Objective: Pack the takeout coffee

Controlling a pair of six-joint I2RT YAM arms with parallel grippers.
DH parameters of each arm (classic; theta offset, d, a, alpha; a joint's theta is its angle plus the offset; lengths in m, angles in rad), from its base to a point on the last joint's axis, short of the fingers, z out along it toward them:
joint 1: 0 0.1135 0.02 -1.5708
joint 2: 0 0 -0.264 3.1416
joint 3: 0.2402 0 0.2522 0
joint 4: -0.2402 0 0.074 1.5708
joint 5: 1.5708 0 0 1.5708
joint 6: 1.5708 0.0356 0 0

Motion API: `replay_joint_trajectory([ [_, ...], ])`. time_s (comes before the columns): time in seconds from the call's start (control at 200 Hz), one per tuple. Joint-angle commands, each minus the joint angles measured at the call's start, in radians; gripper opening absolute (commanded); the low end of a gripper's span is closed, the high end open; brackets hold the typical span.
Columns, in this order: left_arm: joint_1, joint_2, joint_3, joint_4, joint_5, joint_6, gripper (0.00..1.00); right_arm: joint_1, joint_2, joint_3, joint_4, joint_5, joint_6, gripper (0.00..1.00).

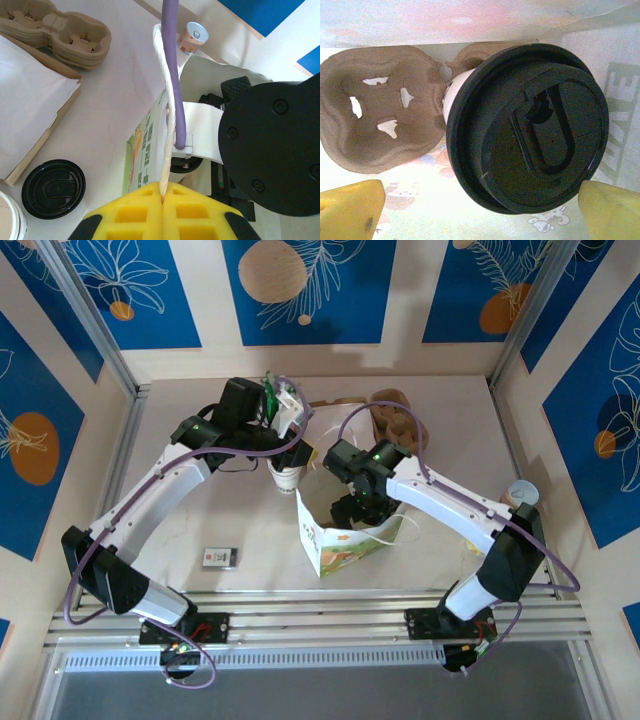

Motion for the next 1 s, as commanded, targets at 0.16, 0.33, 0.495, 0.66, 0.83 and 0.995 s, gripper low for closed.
replay_joint_trajectory([
  [0.16,-0.014,-0.011,0.031,-0.027,0.023,0.031,0.00,0.006,-0.038,0.020,-0.020,0.006,0.018,0.99],
  [0.33,-0.014,-0.011,0.033,-0.029,0.020,0.032,0.00,0.009,-0.045,0.027,-0.018,-0.001,0.019,0.99],
  [0.495,-0.015,-0.011,0.033,-0.028,0.021,0.032,0.00,0.014,-0.048,0.032,-0.023,-0.001,0.022,0.99],
  [0.66,-0.015,-0.011,0.034,-0.032,0.021,0.032,0.00,0.020,-0.051,0.036,-0.025,0.000,0.022,0.99],
  [0.83,-0.016,-0.009,0.036,-0.034,0.020,0.034,0.00,0.022,-0.052,0.038,-0.029,0.004,0.022,0.99],
  [0.995,-0.017,-0.010,0.035,-0.034,0.018,0.036,0.00,0.022,-0.053,0.042,-0.034,0.005,0.022,0.99],
])
